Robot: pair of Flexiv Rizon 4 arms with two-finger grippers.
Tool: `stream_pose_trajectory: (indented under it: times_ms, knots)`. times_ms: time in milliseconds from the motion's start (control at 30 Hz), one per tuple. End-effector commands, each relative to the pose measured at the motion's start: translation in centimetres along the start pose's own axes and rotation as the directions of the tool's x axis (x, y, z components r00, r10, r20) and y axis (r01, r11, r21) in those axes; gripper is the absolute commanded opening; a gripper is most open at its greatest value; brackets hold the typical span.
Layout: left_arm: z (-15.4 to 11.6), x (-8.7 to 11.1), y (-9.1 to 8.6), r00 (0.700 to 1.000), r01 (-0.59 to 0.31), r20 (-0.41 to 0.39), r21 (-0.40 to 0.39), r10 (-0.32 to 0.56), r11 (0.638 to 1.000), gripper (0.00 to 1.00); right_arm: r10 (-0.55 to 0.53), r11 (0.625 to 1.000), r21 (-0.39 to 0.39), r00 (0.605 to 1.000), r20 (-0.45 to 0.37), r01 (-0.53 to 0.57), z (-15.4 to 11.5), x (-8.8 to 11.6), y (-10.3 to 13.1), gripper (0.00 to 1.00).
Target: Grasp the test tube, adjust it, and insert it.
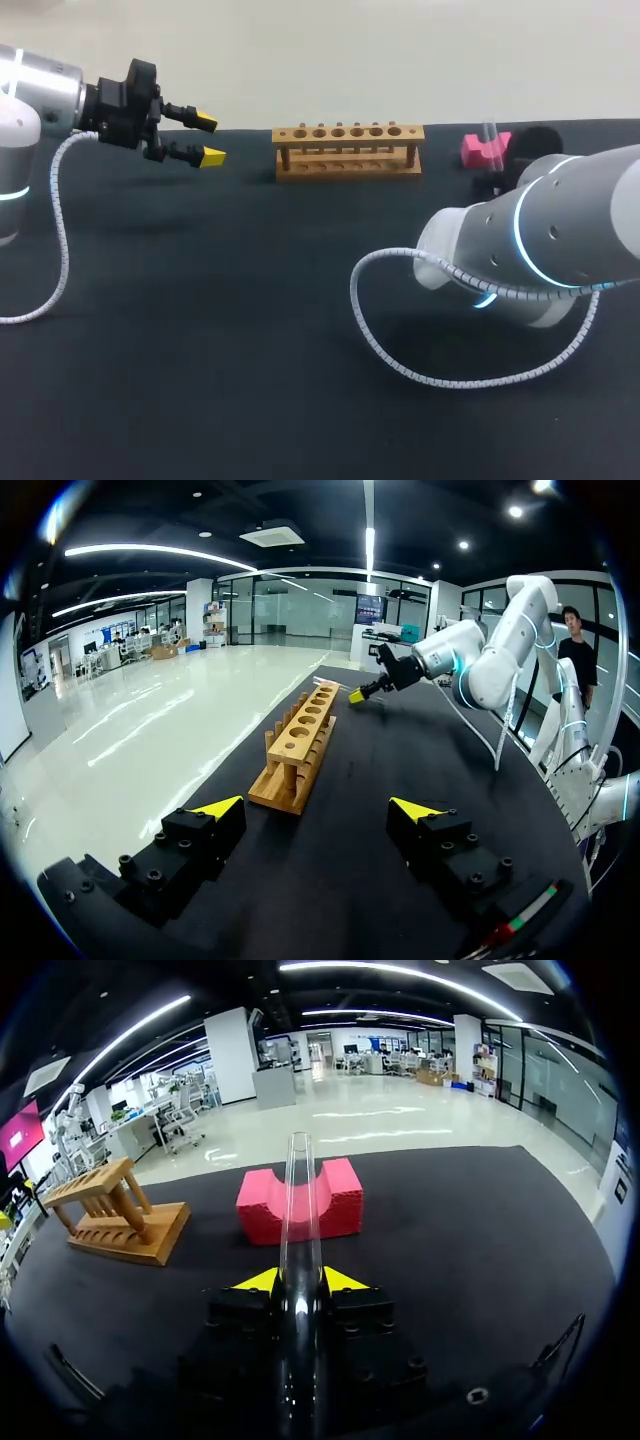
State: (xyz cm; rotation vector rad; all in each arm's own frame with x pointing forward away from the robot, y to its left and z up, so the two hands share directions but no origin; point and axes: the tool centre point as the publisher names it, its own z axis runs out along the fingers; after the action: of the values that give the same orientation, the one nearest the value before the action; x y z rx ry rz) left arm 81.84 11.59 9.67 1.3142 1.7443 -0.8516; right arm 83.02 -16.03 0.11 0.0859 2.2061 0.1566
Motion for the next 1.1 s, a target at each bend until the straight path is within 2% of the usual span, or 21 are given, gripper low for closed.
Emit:
stream_pose_trajectory:
  times_ms: [33,333,833,1100]
  knots:
    - [0.0,0.1,-0.1,1.000,-0.003,0.004,-0.003,0.003,1.000,1.00,0.015,0.999,0.034,1.000,-0.014,-0.015,-1.9,-0.8,0.8,0.00]
    - [0.0,0.1,-0.1,1.000,-0.003,0.004,-0.003,0.003,1.000,1.00,0.054,0.996,0.073,0.999,-0.001,-0.054,-5.7,-3.0,3.0,0.00]
    - [0.0,0.1,-0.1,1.000,-0.003,0.004,-0.003,0.003,1.000,1.00,0.041,0.993,0.112,0.999,-0.007,-0.039,-7.7,-4.5,9.5,0.00]
    - [0.0,0.1,-0.1,1.000,-0.003,0.004,-0.003,0.003,1.000,1.00,0.078,0.986,0.146,0.997,-0.003,-0.077,-7.5,-4.2,12.1,0.00]
